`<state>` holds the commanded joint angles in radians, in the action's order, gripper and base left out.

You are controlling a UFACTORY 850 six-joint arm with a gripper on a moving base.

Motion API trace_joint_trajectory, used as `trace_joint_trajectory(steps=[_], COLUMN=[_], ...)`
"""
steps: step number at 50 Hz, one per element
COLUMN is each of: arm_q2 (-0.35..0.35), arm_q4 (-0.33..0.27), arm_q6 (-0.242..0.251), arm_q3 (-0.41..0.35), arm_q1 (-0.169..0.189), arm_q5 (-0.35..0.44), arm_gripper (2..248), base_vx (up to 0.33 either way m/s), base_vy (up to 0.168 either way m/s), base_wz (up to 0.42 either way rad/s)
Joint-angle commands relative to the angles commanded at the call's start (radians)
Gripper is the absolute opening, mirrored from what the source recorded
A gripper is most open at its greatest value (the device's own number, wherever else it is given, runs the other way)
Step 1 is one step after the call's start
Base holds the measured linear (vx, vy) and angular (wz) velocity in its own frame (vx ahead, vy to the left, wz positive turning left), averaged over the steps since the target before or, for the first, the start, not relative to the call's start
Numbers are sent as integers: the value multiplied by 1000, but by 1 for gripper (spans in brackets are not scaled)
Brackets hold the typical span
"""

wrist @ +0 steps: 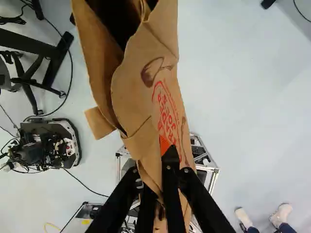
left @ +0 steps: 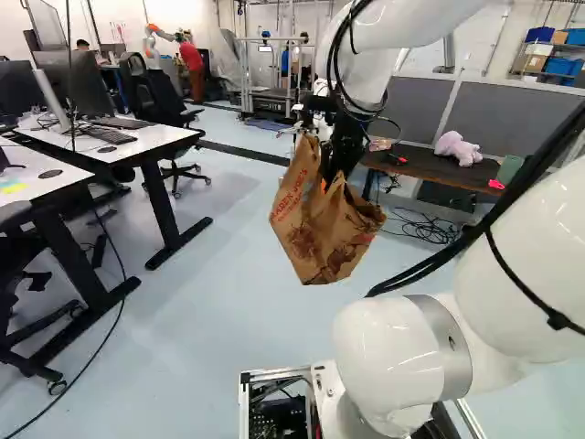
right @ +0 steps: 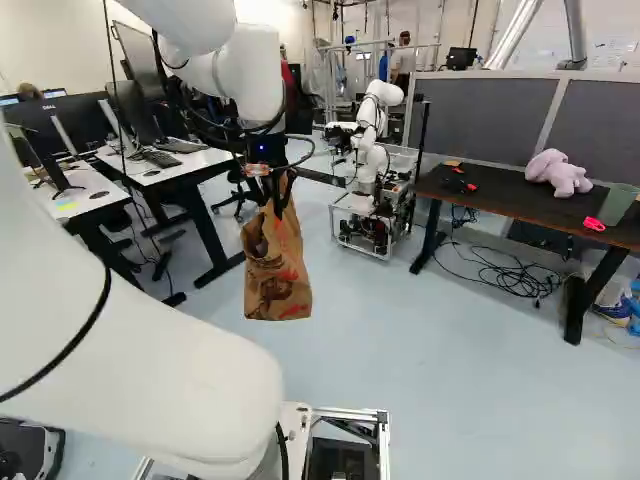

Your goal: Pick up the bag on the ground and place it on the table

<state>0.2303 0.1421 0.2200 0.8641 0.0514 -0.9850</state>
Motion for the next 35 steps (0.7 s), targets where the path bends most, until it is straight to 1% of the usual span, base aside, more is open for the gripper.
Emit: trace_joint_trajectory(steps=[26,35], arm_q2=[0,0], arm_q4=[0,0], arm_q6=[0,0], arm_q3=[0,0], arm_q1=[0,0], arm_q5=[0,0], arm_gripper=[21,21], base_vx=[0,-1], base_vy=[0,23], base_wz=[0,122])
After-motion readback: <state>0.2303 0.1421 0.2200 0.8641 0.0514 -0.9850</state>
